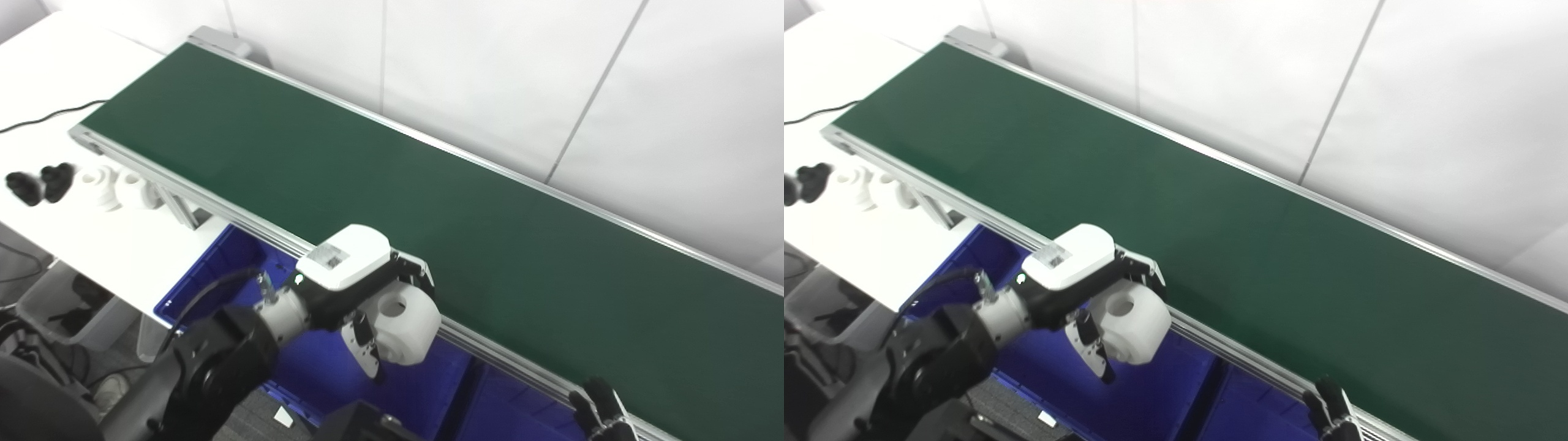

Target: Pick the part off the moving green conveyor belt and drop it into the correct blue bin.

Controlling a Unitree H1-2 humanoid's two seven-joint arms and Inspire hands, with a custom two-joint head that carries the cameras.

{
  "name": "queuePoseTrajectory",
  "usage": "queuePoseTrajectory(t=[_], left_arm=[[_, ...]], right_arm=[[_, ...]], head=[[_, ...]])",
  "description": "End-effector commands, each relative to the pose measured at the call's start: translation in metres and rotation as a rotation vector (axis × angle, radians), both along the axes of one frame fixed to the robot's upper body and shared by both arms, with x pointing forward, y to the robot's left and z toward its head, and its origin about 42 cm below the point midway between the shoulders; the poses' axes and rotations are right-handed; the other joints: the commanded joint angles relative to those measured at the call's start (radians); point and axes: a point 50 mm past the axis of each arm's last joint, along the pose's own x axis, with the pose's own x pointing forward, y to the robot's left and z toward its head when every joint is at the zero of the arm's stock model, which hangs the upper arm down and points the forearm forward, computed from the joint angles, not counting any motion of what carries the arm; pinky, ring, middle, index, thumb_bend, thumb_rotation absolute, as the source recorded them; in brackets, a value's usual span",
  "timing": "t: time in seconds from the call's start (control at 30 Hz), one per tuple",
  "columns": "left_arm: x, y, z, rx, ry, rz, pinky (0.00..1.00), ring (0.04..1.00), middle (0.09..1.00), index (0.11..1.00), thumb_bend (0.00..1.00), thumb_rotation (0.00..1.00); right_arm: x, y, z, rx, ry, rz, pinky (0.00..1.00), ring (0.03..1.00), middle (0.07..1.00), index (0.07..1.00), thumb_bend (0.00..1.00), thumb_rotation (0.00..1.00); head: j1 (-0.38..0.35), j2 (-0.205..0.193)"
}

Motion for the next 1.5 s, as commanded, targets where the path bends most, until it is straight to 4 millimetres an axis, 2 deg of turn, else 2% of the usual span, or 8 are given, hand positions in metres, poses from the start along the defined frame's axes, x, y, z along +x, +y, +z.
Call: queuePoseTrajectory(t=[0.0, 0.3, 0.73, 0.87, 0.9, 0.93, 1.07, 1.47], left_arm=[[-0.005, 0.005, 0.000, 0.005, -0.087, 0.016, 0.17, 0.223, 0.473, 0.486, 0.52, 0.00], [-0.004, 0.014, -0.062, 0.064, -0.021, 0.040, 0.19, 0.263, 0.448, 0.500, 0.52, 0.00], [0.015, 0.019, -0.084, 0.280, 0.020, 0.087, 0.19, 0.272, 0.412, 0.512, 0.52, 0.00], [0.013, 0.021, -0.082, 0.329, 0.060, 0.140, 0.23, 0.311, 0.416, 0.520, 0.52, 0.00], [0.012, 0.021, -0.080, 0.334, 0.079, 0.144, 0.32, 0.438, 0.477, 0.495, 0.52, 0.00], [0.011, 0.021, -0.078, 0.339, 0.100, 0.140, 0.40, 0.525, 0.570, 0.495, 0.52, 0.04], [0.008, 0.020, -0.068, 0.385, 0.196, 0.095, 0.70, 0.741, 0.765, 0.741, 0.98, 0.49], [-0.006, 0.015, -0.022, 0.376, 0.282, 0.028, 0.85, 0.878, 0.894, 0.900, 1.00, 0.78]], right_arm=[[-0.001, -0.001, 0.011, 0.030, -0.033, 0.005, 0.93, 0.893, 0.927, 0.902, 0.81, 0.92], [0.004, 0.000, 0.011, 0.038, -0.036, 0.029, 0.93, 0.893, 0.919, 0.881, 0.83, 0.89], [0.010, 0.000, 0.010, 0.008, -0.051, 0.040, 0.91, 0.872, 0.904, 0.875, 0.85, 0.86], [0.010, 0.001, 0.011, 0.022, -0.043, 0.036, 0.91, 0.871, 0.901, 0.872, 0.86, 0.84], [0.010, 0.001, 0.012, 0.023, -0.044, 0.038, 0.91, 0.870, 0.901, 0.873, 0.86, 0.83], [0.009, 0.001, 0.012, 0.021, -0.045, 0.040, 0.91, 0.870, 0.901, 0.874, 0.85, 0.83], [0.008, 0.001, 0.012, 0.016, -0.043, 0.037, 0.90, 0.869, 0.898, 0.873, 0.87, 0.84], [0.005, 0.004, 0.012, 0.020, -0.038, 0.039, 0.91, 0.875, 0.900, 0.876, 0.87, 0.85]], head=[[0.000, 0.007], [-0.016, 0.013], [-0.056, 0.012], [-0.067, 0.019], [-0.070, 0.020], [-0.073, 0.020], [-0.079, 0.022], [-0.090, 0.020]])
